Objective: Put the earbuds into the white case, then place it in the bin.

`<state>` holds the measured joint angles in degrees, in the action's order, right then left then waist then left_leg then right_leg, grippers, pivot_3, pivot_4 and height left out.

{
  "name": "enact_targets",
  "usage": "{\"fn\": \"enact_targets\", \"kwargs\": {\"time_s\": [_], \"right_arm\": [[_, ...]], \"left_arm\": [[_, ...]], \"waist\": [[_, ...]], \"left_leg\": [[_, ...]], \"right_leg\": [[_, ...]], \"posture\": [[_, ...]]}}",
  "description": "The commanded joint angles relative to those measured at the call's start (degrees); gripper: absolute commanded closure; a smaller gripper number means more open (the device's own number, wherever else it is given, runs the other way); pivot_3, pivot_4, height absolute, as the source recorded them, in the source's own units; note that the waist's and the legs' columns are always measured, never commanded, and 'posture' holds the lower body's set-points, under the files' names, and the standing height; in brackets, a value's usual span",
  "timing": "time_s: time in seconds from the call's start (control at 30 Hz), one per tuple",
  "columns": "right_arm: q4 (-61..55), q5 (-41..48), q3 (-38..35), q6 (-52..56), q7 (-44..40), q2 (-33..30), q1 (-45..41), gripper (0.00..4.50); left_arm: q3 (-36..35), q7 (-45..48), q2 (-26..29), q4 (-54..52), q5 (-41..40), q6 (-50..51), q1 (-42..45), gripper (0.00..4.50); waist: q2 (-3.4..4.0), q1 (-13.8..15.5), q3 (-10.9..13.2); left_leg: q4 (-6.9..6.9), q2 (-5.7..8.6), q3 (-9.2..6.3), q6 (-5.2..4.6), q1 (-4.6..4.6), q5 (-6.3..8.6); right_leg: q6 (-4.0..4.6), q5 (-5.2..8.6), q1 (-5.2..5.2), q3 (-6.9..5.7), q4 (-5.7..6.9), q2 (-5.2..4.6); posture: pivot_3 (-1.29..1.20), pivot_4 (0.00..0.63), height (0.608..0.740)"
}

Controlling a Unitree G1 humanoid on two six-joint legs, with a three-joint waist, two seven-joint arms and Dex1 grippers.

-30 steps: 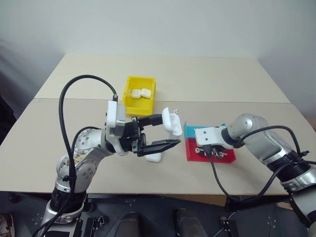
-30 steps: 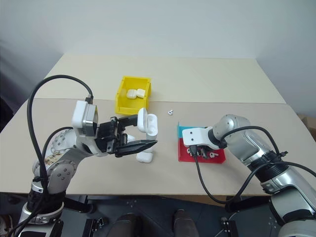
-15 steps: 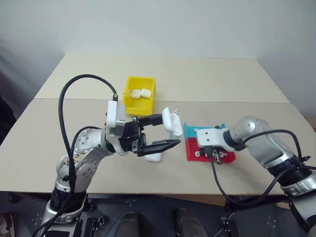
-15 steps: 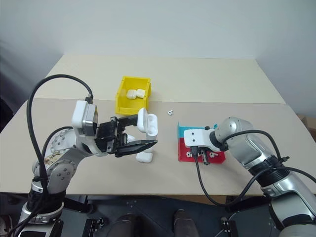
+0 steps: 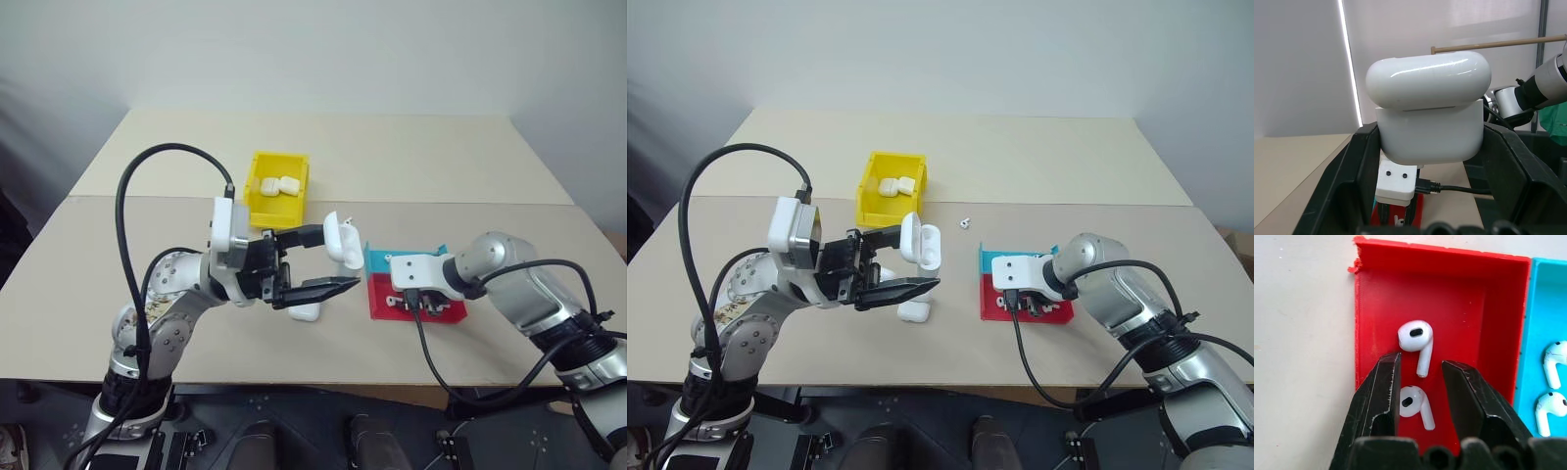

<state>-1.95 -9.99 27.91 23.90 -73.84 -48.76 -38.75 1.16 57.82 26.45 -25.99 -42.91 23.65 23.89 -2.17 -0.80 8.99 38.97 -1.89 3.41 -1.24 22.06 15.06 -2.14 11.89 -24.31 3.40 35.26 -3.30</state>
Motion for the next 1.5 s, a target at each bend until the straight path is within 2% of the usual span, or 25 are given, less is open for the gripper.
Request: {"fn": "enact_targets", "kwargs": {"time_s": [0.03,0.3,0.9,1.0,1.07,1.17,1.33,1.5], "right_arm": [[-0.7,2.2,-2.3,-1.7,-2.2,0.5,-1.4,2.67],[2.2,0.6,-0.9,-3.5,-1.4,2.5,-2.2,2.67],[2.5,-0.4,-0.9,-5.1,-2.2,2.0,-1.2,2.67],[2.7,-0.7,-0.8,-5.2,-2.2,2.1,-1.2,3.27],[2.8,-0.8,-0.7,-5.2,-2.2,2.2,-1.2,3.84],[2.4,-0.4,-1.5,-3.9,-1.6,2.7,-1.1,3.88],[0.6,2.2,-5.4,1.5,1.3,4.2,-0.6,3.88],[-8.9,14.0,-18.1,13.3,4.3,7.0,2.8,3.88]], "left_arm": [[-0.6,-0.4,-0.2,-1.8,-0.8,-1.1,0.2,1.72],[-0.9,-1.1,0.2,-2.2,-0.6,-1.0,0.0,1.72],[-0.5,-1.1,0.1,-2.3,-0.9,-1.1,0.2,1.72],[-0.5,-1.1,-0.2,-2.1,-1.0,-1.0,0.1,1.72],[-0.5,-1.2,-0.6,-1.7,-1.1,-1.0,-0.1,1.72],[-0.3,-1.0,-1.5,-0.3,-0.2,-2.0,-1.1,1.72],[1.3,0.9,-2.3,1.9,4.1,-6.6,-3.6,1.72],[1.9,2.0,-2.0,2.2,4.1,-6.5,-2.8,1.72]], "waist": [[0.0,0.0,0.0],[0.0,0.0,0.0],[0.0,0.0,0.0],[0.0,0.0,0.0],[0.0,0.0,0.0],[0.01,0.0,0.0],[0.01,0.0,0.0],[0.01,0.1,0.0]], "left_leg": [[0.0,0.0,0.0,0.0,0.0,0.0],[0.0,0.01,0.0,0.0,0.01,0.0],[0.0,0.01,0.0,0.0,0.0,0.0],[0.0,0.01,0.0,0.0,0.0,0.0],[0.0,0.01,0.0,0.0,-0.02,0.0],[0.02,0.01,0.0,0.0,-0.03,0.0],[0.01,0.01,0.01,0.01,-0.04,-0.01],[0.01,0.01,-0.03,0.01,0.04,-0.01]], "right_leg": [[0.0,0.0,0.0,0.0,0.0,0.0],[0.0,0.0,-0.01,0.0,0.01,-0.01],[0.0,0.0,0.0,0.0,0.02,-0.01],[0.0,0.0,0.0,0.0,0.03,0.0],[0.0,0.0,0.01,0.0,0.03,0.0],[0.0,-0.01,0.03,0.0,0.04,-0.01],[0.02,-0.01,0.0,0.01,0.09,0.01],[0.02,-0.01,-0.05,0.01,0.08,0.0]], "posture": [[0.0,0.15,0.74],[0.0,0.15,0.74],[0.0,0.15,0.74],[0.0,0.15,0.74],[0.0,0.15,0.74],[0.0,0.15,0.74],[0.0,0.15,0.74],[0.0,0.15,0.74]]}}
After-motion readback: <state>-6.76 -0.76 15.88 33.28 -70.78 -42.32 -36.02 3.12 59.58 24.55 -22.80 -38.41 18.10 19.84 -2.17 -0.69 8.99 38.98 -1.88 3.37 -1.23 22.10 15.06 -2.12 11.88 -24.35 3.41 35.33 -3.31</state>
